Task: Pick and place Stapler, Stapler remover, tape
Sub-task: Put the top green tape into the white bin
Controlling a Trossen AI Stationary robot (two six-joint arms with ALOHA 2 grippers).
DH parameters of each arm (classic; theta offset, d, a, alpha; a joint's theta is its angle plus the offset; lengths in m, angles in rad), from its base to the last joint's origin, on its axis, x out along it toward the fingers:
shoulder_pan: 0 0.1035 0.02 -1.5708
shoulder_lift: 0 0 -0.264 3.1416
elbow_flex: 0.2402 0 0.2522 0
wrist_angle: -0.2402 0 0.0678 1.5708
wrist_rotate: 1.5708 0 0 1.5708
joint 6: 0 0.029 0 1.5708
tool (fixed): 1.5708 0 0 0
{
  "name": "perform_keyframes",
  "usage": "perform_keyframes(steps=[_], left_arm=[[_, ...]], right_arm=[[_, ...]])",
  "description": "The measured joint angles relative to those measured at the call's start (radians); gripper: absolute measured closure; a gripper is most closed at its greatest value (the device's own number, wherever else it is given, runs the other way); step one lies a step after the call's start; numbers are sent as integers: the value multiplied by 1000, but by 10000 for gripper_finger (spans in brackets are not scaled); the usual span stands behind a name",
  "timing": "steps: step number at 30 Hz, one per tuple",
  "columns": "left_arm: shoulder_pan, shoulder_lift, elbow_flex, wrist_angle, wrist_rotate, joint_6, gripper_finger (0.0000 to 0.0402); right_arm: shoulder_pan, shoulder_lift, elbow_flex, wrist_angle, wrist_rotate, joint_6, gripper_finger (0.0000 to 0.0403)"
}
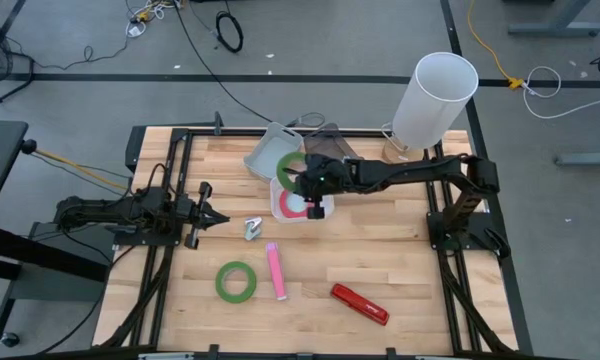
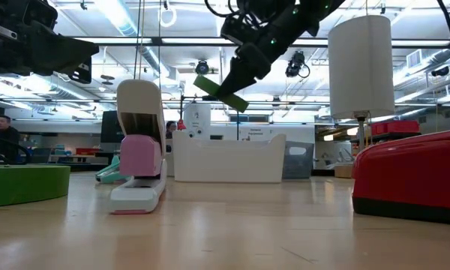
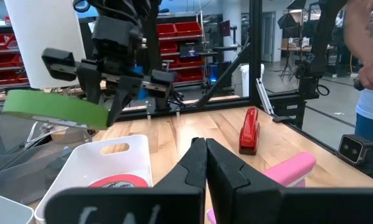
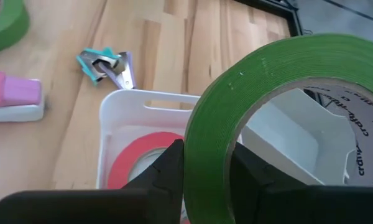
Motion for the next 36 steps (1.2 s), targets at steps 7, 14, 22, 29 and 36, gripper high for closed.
perform_keyframes(steps=[7,14,22,29,36], left_arm=[[0,0,0,0,0,0,394],[0,0,0,0,0,0,394],[0,0,0,0,0,0,394],[0,0,0,0,0,0,394],[0,0,0,0,0,0,394]], right_arm=[[-6,41,0,22,2,0,312],[-17,54,0,22,0,0,312],[-56,54,0,10,-58,0,312],[-83,62,0,17,-102,0,312],[-84,62,0,22,-103,34,312]])
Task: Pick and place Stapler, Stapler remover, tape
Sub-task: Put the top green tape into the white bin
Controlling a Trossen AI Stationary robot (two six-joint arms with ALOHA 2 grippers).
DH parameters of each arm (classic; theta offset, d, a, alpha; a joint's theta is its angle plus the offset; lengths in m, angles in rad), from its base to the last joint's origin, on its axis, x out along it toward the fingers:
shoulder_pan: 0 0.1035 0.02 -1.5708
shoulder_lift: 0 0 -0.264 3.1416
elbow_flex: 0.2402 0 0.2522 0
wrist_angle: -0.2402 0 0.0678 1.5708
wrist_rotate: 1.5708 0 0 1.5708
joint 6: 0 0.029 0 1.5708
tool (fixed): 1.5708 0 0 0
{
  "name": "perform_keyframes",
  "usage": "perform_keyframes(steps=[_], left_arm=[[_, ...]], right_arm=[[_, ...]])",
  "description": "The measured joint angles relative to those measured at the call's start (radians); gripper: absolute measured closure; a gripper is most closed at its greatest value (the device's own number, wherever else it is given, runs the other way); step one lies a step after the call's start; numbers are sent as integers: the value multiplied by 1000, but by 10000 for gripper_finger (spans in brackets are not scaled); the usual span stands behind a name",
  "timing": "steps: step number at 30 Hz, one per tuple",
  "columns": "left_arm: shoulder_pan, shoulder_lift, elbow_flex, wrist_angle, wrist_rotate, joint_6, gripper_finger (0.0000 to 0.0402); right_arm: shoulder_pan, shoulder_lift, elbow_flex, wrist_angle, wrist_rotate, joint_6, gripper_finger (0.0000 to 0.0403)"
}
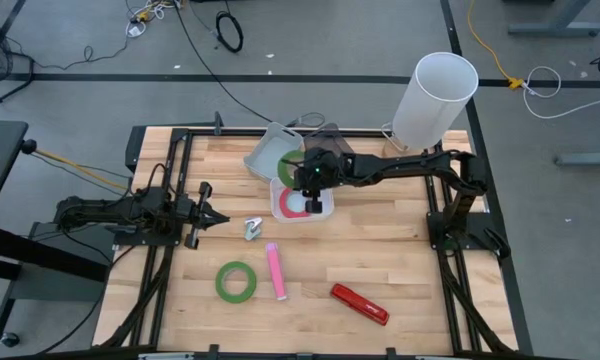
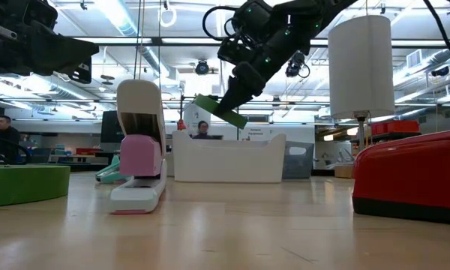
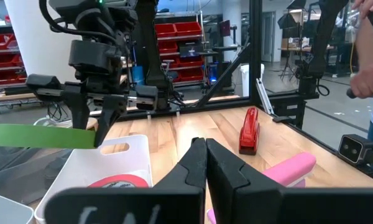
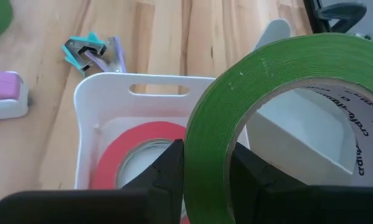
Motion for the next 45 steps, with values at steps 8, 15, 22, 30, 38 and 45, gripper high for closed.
perform_keyframes(steps=[8,15,22,30,38,45], left_arm=[[0,0,0,0,0,0,394],[0,0,0,0,0,0,394],[0,0,0,0,0,0,394],[0,0,0,-3,1,0,394],[0,15,0,-9,0,0,394],[0,20,0,-14,0,0,394]], right_arm=[[0,0,84,-74,0,20,312],[0,-1,195,-135,10,18,312],[-6,9,208,-148,9,18,312],[-15,84,207,-215,11,17,312],[-21,176,212,-320,31,-1,312],[-10,180,205,-351,73,-41,312]])
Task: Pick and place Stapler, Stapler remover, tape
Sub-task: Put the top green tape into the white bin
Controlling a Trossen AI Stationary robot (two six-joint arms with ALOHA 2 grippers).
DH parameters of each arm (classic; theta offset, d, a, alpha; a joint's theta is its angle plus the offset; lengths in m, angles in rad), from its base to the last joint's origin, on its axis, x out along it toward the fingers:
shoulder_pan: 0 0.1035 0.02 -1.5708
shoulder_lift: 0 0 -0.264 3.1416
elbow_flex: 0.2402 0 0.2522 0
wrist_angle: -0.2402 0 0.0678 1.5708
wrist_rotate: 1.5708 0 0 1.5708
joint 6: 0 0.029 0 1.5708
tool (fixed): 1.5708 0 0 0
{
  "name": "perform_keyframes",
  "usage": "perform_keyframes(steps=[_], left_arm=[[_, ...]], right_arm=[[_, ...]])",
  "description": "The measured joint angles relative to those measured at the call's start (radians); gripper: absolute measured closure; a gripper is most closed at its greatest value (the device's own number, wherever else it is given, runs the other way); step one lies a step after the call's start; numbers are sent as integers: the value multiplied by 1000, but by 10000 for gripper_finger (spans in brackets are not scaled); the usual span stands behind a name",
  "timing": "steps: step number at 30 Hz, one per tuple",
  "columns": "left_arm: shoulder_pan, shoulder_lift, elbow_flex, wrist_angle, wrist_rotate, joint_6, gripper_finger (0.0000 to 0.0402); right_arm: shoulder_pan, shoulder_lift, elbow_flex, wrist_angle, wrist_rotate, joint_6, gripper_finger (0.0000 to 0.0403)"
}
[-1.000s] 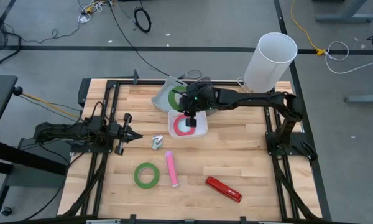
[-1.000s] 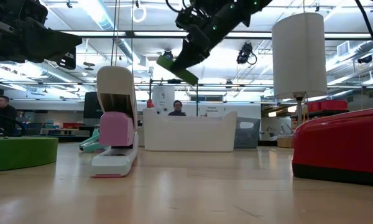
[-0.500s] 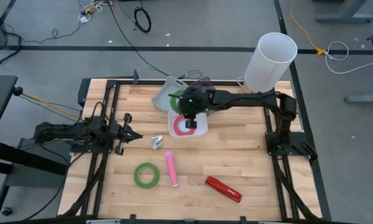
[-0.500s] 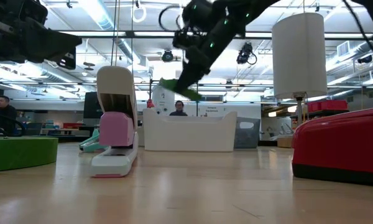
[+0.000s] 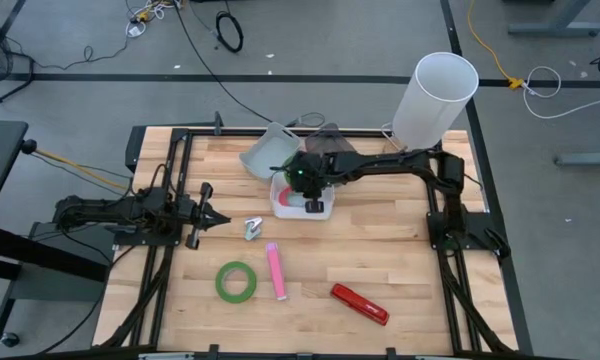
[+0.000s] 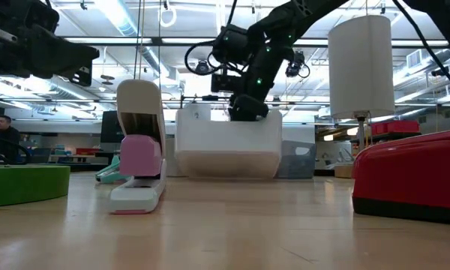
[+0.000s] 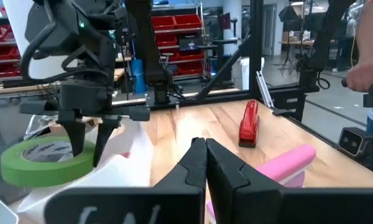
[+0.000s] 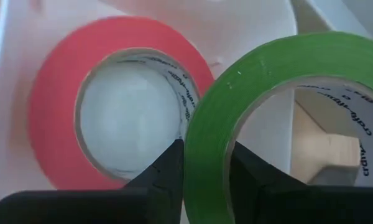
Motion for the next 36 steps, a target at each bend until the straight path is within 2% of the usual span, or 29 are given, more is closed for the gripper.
perform_keyframes(steps=[8,14,22,30,36], left_arm=[[0,0,0,0,0,0,394],[0,0,0,0,0,0,394],[0,0,0,0,0,0,394],[0,0,0,0,0,0,394],[0,0,0,0,0,0,394]], right_arm=[[1,-27,0,17,-13,-1,312],[5,-35,0,-7,-65,-2,312],[37,-117,1,16,-83,-28,312],[67,-128,1,-51,-293,-53,312],[71,-97,1,-53,-283,-54,312]])
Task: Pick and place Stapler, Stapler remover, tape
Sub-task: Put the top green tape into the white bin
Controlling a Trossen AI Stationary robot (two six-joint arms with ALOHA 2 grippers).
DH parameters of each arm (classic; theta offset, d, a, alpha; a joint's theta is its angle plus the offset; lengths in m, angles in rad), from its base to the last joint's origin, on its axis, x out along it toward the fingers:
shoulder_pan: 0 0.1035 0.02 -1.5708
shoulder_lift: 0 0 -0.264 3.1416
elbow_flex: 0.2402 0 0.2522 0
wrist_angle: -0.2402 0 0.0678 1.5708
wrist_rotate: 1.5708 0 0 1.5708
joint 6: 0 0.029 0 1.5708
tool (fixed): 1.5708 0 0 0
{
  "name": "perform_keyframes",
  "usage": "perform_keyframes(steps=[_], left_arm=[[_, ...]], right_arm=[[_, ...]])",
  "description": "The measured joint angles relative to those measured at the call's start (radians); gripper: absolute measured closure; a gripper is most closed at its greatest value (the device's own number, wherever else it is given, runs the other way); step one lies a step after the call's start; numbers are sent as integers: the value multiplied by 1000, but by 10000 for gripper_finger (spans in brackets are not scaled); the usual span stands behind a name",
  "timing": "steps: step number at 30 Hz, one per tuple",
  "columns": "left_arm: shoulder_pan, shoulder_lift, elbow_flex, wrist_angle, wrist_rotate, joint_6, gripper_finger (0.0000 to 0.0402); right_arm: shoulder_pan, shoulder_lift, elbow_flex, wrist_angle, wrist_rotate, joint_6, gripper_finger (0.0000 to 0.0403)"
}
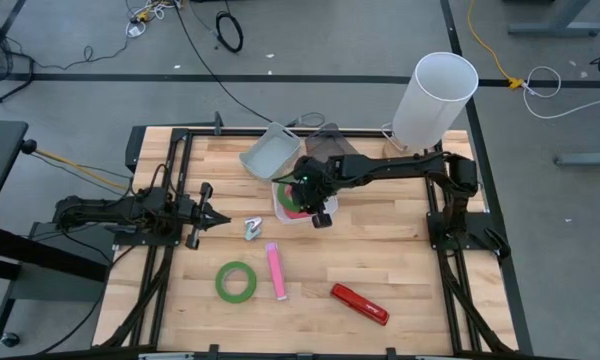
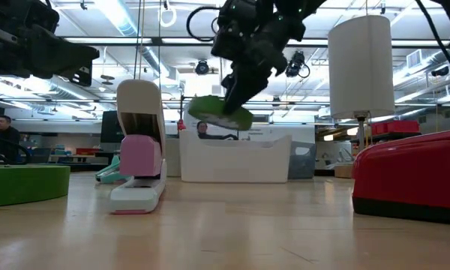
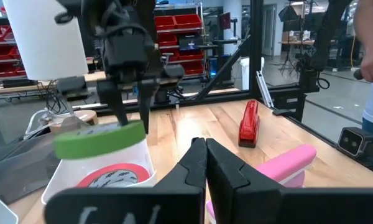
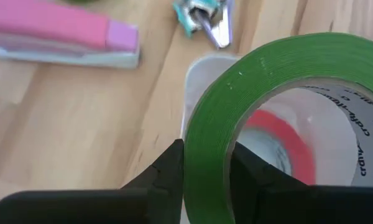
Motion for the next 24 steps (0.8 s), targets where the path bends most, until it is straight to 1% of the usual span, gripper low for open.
perform_keyframes(steps=[6,15,20,24], left_arm=[[0,0,0,0,1,0,394],[0,13,0,1,0,0,394],[0,13,0,0,0,0,394],[0,13,0,0,0,0,394]], right_arm=[[0,31,-14,-5,8,1,312],[1,33,-55,19,8,7,307],[1,33,-62,21,8,8,285],[0,33,-62,22,8,26,250]])
